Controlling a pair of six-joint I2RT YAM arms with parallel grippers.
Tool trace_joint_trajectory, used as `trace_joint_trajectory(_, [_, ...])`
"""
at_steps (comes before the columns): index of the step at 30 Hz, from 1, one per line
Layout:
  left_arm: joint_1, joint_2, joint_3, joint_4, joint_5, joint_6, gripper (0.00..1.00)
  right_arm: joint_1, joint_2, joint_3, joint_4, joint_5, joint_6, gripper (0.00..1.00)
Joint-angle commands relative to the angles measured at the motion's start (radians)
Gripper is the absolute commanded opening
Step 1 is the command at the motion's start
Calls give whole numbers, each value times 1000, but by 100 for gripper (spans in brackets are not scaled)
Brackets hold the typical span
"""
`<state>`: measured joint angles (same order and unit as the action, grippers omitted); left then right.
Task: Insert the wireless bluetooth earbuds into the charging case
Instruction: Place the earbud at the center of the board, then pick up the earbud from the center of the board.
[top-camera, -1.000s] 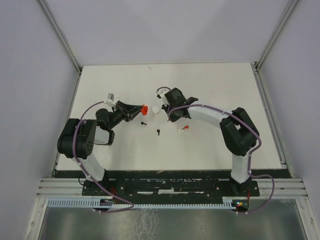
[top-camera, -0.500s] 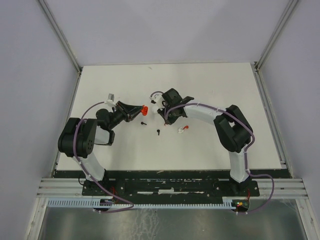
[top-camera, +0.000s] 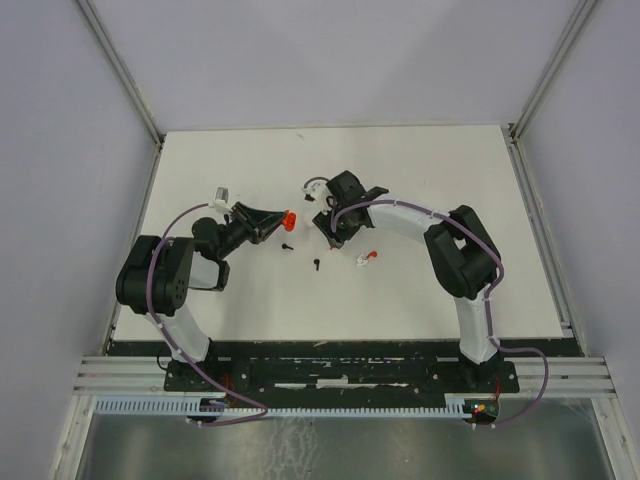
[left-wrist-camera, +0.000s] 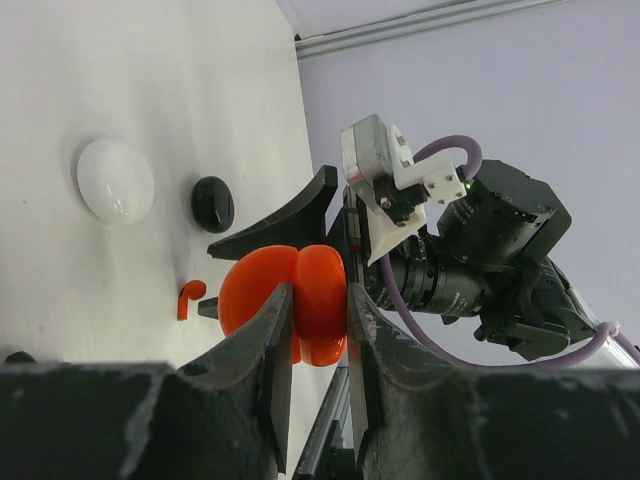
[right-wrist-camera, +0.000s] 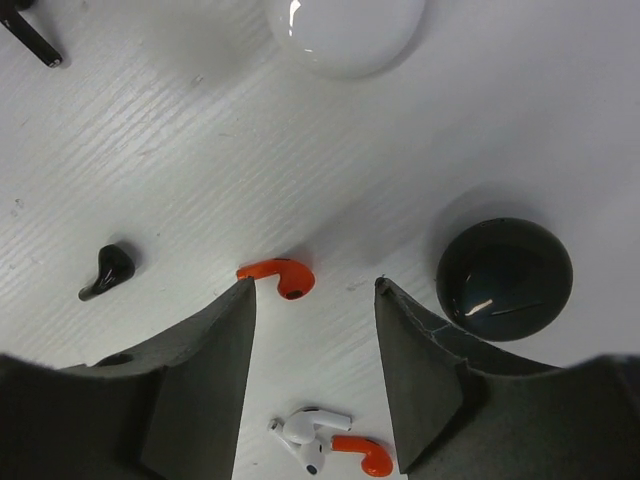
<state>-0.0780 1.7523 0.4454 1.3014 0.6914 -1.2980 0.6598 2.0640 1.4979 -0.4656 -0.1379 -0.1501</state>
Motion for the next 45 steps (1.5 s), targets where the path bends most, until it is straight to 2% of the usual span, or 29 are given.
trace_joint_trajectory(1, [5, -20, 10, 52, 17, -39, 3, -8, -53, 12, 45, 23, 91, 60])
trace_joint_trajectory(3, [5, -22, 9, 49, 16, -37, 3, -8, -81, -9, 62, 40, 176, 61])
trace_joint_trajectory(4, [6, -23, 9, 46, 16, -34, 3, -8, -97, -13, 42, 51, 294, 62])
trace_joint_trajectory(5, [5, -23, 9, 46, 16, -34, 3, -8, -99, -16, 39, 50, 309, 62])
trace_joint_trajectory(9, [6, -22, 5, 46, 16, -32, 3, 0, -133, -44, -3, 159, 529, 62])
trace_joint_trajectory(12, [6, -22, 4, 45, 15, -32, 3, 20, -148, -43, -43, 264, 602, 62])
trace_joint_trajectory(15, [6, -22, 5, 48, 16, -31, 3, 29, -134, -10, -95, 294, 664, 60])
trace_joint_trajectory(22, [6, -25, 1, 50, 18, -34, 3, 51, -75, 31, -101, 316, 754, 57])
trace_joint_trajectory(37, [9, -7, 5, 85, 26, -54, 3, 54, 27, 101, -121, 321, 806, 54])
trace_joint_trajectory(45, [9, -6, 5, 87, 26, -57, 3, 54, 45, 108, -122, 298, 814, 50])
